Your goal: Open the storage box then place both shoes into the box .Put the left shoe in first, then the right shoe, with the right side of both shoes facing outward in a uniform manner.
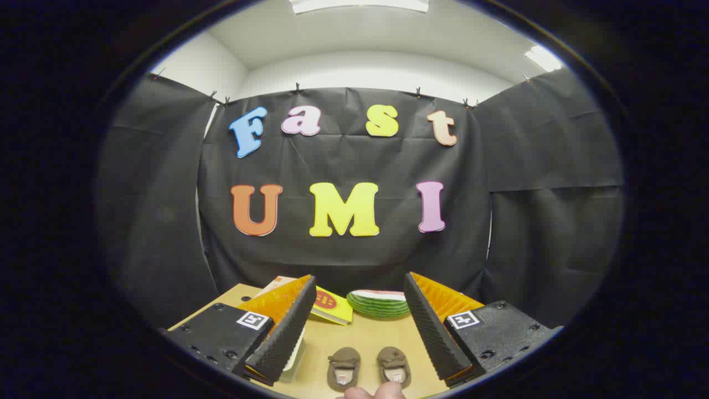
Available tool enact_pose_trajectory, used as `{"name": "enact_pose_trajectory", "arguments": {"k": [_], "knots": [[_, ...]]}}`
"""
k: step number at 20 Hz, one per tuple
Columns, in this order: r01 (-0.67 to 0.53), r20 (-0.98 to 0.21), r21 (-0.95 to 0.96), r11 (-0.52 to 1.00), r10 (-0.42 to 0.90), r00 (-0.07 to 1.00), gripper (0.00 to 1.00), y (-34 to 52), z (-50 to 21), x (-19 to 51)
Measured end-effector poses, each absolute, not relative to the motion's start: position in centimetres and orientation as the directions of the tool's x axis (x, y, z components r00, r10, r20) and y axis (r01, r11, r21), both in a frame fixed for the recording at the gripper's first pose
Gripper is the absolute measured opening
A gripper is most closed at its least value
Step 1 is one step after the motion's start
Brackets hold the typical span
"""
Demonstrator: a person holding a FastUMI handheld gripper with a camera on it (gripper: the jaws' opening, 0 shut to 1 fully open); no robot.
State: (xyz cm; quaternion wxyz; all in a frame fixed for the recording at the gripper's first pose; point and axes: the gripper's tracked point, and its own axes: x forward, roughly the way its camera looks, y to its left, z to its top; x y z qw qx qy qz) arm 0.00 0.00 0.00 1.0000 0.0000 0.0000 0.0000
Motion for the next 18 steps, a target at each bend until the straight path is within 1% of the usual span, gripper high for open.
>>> {"name": "enact_pose_trajectory", "arguments": {"k": [6,14,18], "knots": [[-0.014,0.009,0.001,1.0,0.014,1.0,1.0,0.5,0.5,0.6],[-0.007,-0.017,0.013,1.0,0.007,1.0,1.0,-0.9,0.2,1.7],[-0.032,-0.027,0.016,0.999,0.033,0.999,1.0,-0.5,0.2,2.0]]}}
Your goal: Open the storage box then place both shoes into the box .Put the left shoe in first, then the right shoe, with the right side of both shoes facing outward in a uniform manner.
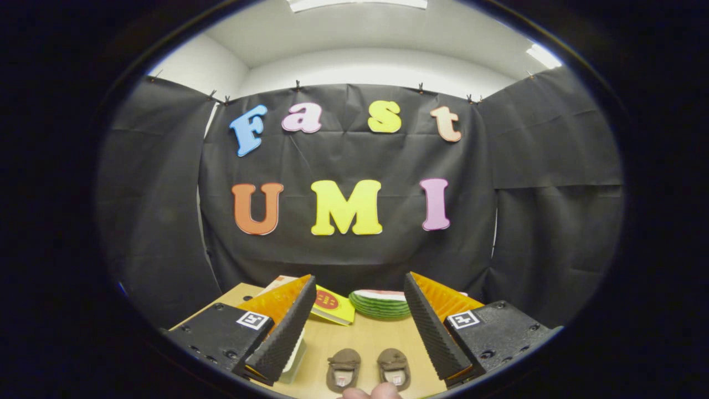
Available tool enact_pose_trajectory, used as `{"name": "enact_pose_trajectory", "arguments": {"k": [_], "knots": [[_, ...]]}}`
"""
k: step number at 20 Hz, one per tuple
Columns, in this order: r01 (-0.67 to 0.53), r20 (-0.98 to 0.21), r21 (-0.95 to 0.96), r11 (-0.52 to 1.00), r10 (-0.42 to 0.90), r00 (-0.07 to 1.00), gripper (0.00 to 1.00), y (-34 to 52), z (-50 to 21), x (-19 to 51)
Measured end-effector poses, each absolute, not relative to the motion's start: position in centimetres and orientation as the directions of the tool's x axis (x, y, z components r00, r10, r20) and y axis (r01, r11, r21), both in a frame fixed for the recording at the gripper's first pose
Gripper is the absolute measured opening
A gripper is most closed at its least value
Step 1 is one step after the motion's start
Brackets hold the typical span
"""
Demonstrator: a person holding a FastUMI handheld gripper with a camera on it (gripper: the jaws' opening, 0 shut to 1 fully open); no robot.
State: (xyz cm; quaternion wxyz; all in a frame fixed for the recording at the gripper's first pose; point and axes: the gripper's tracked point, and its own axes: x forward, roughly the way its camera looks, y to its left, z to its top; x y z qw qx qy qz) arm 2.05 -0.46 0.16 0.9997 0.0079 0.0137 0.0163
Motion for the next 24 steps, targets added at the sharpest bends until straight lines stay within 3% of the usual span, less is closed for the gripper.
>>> {"name": "enact_pose_trajectory", "arguments": {"k": [14,24], "knots": [[-0.176,-0.12,0.093,0.98,0.187,0.975,1.0,4.8,-5.3,4.5],[-0.267,-0.324,0.192,0.944,0.318,0.891,1.0,10.7,-15.8,5.2]]}}
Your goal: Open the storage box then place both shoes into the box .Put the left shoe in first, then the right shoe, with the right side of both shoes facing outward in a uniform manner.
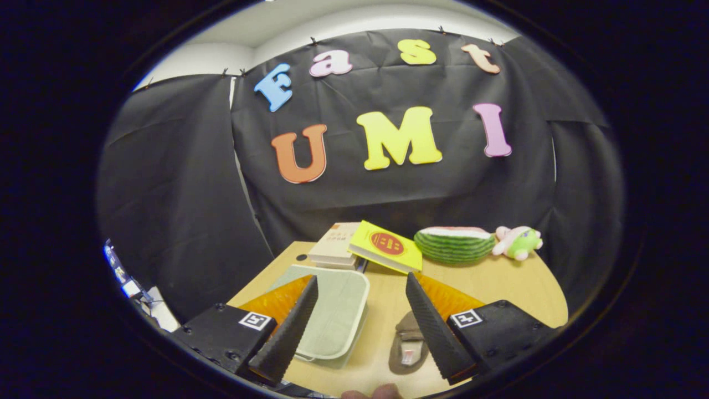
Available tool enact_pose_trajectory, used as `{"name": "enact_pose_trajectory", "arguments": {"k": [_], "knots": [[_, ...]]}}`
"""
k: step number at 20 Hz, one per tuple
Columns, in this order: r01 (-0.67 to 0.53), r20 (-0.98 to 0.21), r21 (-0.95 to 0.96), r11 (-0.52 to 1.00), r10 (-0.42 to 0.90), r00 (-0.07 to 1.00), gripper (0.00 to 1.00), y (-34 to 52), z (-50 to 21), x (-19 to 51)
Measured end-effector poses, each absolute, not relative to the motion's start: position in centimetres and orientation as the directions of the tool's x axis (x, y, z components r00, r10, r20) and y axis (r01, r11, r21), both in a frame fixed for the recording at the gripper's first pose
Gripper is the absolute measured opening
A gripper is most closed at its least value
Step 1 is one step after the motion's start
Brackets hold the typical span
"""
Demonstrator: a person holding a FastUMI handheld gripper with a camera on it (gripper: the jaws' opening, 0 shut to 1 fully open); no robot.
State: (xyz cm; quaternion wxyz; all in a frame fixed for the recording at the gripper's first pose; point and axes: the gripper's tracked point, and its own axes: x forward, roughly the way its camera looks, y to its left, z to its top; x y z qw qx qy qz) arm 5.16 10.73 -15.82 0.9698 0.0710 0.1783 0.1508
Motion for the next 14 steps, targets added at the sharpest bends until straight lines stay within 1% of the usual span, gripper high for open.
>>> {"name": "enact_pose_trajectory", "arguments": {"k": [6,9,14], "knots": [[-0.291,-0.433,0.27,0.918,0.386,0.815,1.0,13.0,-22.2,4.8],[-0.299,-0.457,0.313,0.902,0.419,0.785,1.0,14.1,-24.4,5.0],[-0.231,-0.524,0.412,0.882,0.436,0.732,1.0,14.5,-28.4,6.6]]}}
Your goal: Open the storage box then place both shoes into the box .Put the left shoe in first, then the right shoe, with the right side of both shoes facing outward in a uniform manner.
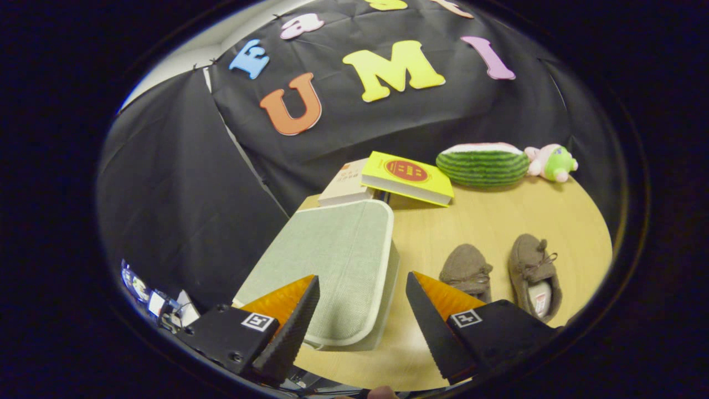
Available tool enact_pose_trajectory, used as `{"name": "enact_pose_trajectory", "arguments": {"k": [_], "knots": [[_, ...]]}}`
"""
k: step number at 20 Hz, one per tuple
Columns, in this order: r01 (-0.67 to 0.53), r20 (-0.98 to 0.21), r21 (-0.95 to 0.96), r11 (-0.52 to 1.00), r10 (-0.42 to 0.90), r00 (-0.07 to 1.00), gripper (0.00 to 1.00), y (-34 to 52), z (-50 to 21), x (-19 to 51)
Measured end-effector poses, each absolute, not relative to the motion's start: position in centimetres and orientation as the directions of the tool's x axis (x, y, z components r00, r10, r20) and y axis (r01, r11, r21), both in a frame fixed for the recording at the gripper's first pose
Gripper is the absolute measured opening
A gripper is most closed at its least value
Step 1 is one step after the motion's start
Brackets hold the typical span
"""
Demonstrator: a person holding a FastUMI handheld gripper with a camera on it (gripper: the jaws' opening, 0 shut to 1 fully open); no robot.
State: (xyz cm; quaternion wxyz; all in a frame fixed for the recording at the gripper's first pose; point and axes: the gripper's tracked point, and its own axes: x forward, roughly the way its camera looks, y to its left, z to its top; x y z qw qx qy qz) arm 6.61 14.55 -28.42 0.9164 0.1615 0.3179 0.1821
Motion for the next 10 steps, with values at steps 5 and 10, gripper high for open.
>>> {"name": "enact_pose_trajectory", "arguments": {"k": [5,10], "knots": [[-0.186,-0.55,0.491,0.851,0.469,0.691,0.94,15.0,-30.2,7.6],[-0.147,-0.573,0.569,0.809,0.518,0.635,0.77,16.6,-31.4,7.6]]}}
